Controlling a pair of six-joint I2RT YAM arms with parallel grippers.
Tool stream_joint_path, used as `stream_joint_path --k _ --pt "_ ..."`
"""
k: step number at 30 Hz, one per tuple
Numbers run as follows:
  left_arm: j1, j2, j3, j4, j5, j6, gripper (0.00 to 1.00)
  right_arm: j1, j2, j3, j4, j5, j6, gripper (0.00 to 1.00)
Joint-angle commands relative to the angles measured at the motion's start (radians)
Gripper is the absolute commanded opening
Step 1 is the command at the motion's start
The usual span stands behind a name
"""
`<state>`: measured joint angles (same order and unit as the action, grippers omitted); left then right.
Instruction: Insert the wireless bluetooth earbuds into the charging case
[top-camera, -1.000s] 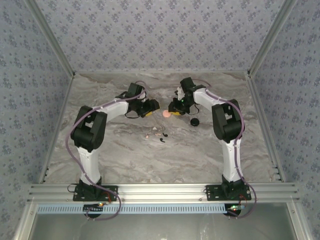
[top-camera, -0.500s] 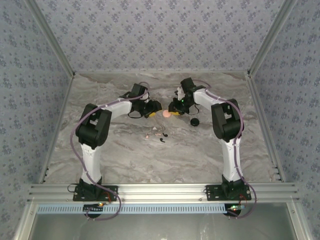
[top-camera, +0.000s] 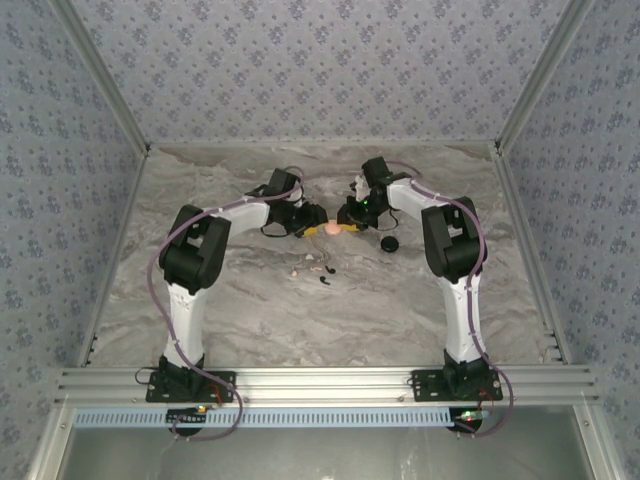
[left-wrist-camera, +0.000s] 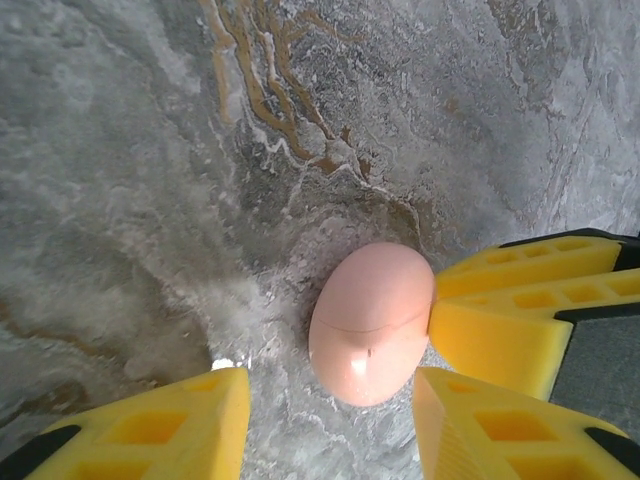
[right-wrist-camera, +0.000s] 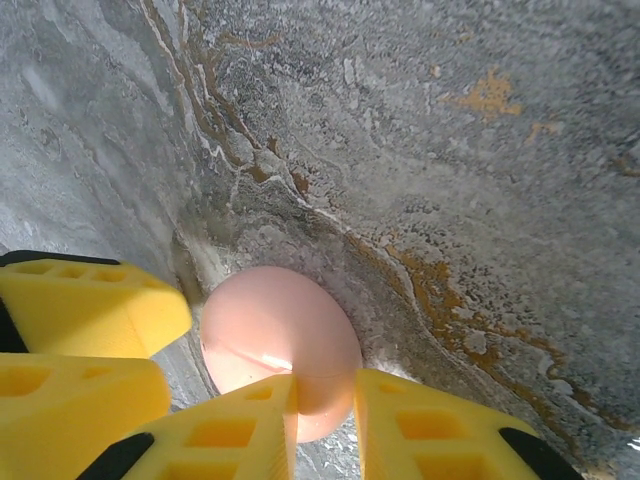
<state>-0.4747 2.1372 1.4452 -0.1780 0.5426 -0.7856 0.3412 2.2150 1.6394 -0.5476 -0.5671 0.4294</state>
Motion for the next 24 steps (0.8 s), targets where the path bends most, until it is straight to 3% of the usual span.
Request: stream_joint_path --k 1,15,24 --pt "-0.011 0.024 0.032 0.018 0.036 -0.021 0.46 -0.007 0.026 -0.019 -0.004 -0.014 0.017 0.22" --pt "-0.018 0.058 0.029 0.087 0.060 -0.075 0.37 -0.009 0.026 -0.038 0.010 -0.026 0.026 0.22" --pt "-0.019 0.064 -0.010 0.211 0.101 -0.134 0.37 -0.014 0.029 -0.041 0.009 -0.035 0.020 0.22"
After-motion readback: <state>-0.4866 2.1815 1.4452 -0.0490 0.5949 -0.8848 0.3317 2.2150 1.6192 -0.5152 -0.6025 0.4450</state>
